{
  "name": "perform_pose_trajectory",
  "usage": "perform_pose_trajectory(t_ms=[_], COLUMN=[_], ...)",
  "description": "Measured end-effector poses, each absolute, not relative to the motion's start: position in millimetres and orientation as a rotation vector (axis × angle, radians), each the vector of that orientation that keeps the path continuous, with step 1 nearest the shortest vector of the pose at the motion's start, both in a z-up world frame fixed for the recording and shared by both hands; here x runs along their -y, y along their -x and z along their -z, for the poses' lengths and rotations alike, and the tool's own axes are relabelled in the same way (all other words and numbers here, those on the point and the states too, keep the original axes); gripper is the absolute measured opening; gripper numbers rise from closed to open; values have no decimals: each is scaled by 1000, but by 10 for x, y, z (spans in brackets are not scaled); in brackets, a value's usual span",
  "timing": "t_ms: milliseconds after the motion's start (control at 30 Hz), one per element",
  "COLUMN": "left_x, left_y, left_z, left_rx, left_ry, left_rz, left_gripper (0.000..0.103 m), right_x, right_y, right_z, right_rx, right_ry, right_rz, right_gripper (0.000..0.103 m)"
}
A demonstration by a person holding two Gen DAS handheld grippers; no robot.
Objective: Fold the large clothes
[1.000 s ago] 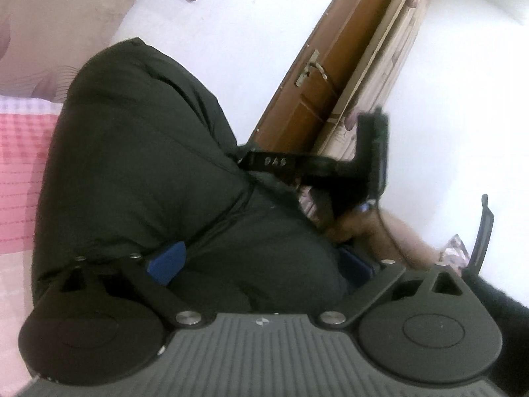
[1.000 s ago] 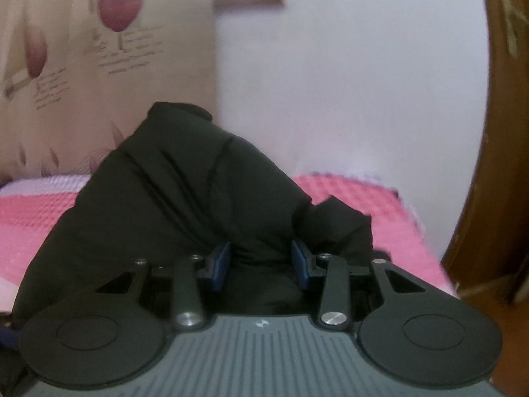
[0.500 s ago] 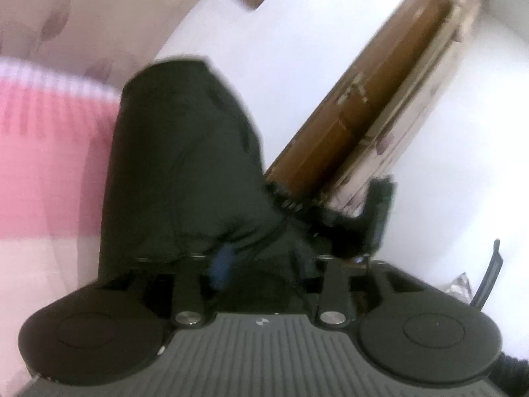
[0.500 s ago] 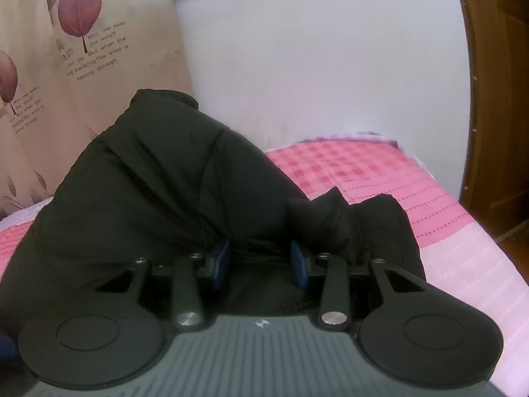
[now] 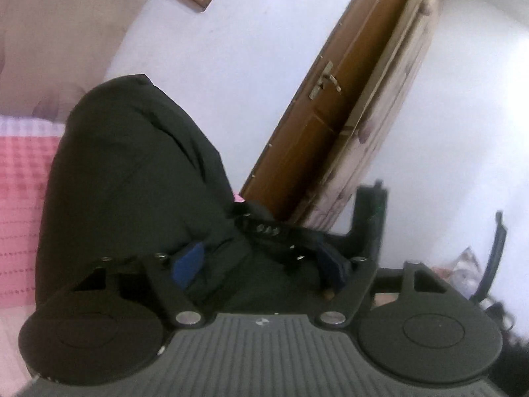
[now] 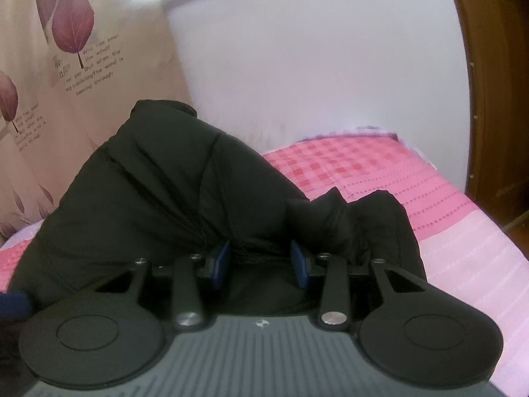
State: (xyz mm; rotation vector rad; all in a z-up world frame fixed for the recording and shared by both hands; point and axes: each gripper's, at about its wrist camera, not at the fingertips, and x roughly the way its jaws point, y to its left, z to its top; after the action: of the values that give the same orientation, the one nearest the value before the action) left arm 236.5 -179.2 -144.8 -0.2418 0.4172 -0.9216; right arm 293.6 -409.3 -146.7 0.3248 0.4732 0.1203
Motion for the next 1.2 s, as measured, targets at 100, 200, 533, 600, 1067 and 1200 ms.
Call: perform_pose_trajectory(t_ms=[100, 200, 533, 600, 1067, 1200], left_x=[1853, 1905, 1892, 1883, 1897, 1924], left_y=[-2357, -2386, -2469, -2464, -2505, -2495], left_z=[1535, 1604, 1676, 1683, 1636, 1614], left_rx=[-422, -416, -428, -426, -438, -439], left_ry=[167, 135, 151, 150, 106, 93], left_rz=[899, 885, 902, 907, 917, 911], left_gripper=[72, 72, 73, 74, 75, 75], right_x=[4123, 4118, 3916, 3721, 3137, 3233], right_y=[-2924, -2891, -2645, -2684, -3899, -3943], right_z=[1475, 1461, 645, 331, 871, 1036], right_rx=[-466, -451, -335, -319, -670, -680], right_ry=[-344, -338, -107, -48, 71, -14], right_rz=[-129, -123, -126, -225, -394, -398], right_gripper=[37, 38, 40, 39, 28, 28])
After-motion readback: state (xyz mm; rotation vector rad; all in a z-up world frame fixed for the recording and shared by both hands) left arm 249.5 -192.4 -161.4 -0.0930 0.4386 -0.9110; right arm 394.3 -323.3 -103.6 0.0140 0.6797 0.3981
